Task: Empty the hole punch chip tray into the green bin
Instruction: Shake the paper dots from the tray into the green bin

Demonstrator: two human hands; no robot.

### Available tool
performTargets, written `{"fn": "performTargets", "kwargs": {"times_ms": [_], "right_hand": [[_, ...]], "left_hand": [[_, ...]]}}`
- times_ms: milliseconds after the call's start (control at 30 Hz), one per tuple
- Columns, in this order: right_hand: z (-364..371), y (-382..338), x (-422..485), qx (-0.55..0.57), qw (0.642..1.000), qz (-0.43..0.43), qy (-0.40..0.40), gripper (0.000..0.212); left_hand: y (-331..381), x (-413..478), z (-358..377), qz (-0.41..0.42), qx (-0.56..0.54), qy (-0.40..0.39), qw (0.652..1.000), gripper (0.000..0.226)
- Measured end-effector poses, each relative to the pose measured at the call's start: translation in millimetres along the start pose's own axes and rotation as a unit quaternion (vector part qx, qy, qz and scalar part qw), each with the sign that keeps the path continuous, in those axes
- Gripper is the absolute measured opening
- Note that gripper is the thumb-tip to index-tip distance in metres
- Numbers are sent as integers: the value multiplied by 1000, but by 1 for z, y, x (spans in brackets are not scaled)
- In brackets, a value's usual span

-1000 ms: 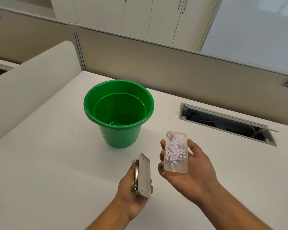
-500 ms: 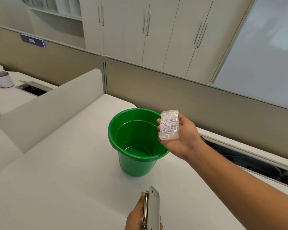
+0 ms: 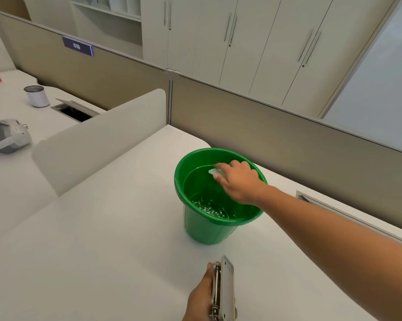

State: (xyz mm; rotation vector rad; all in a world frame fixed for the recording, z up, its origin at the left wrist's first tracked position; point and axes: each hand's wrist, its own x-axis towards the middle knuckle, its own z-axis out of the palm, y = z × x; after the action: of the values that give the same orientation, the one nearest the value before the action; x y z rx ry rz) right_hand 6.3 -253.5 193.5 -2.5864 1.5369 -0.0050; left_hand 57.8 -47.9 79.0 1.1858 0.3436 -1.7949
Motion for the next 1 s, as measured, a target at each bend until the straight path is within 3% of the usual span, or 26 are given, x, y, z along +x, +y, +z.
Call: {"fn": "performTargets", "kwargs": {"times_ms": [200, 300, 467, 567, 633, 667, 700, 767, 833, 933, 1000], "right_hand": [[-4, 1, -1, 26, 1000, -9, 12, 55], [-9, 3, -2, 205, 979, 15, 5, 51], [-22, 7, -12, 542, 821, 171, -59, 50], [-31, 10, -18, 629, 751, 186, -79, 51], [-36, 9, -21, 659, 727, 177, -81, 52], [-37, 9, -21, 653, 735, 169, -67, 52], [-36, 8, -20, 619, 769, 155, -44, 51], [-32, 8, -19, 474, 874, 103, 26, 48], [-28, 10, -19, 320, 942, 40, 90, 51], [-23, 12, -17, 151, 988, -24, 35, 64], [-20, 12, -14, 129, 991, -17, 13, 72]], "left_hand": [[2, -3, -5, -2, 2, -19, 1000, 53], [1, -6, -1, -13, -9, -17, 1000, 53], [-3, -9, 3, -31, 2, -27, 999, 55], [-4, -12, 7, -37, 6, -33, 999, 55], [-4, -12, 8, -30, 12, -31, 999, 55], [-5, -12, 9, -24, 14, -27, 999, 55], [-5, -12, 8, -20, 15, -23, 999, 55], [-6, -11, 8, -19, 9, -28, 999, 54], [-7, -12, 8, -21, 6, -35, 999, 55], [-8, -11, 8, -25, 0, -35, 999, 54], [-8, -11, 7, -22, 1, -29, 999, 55]]}}
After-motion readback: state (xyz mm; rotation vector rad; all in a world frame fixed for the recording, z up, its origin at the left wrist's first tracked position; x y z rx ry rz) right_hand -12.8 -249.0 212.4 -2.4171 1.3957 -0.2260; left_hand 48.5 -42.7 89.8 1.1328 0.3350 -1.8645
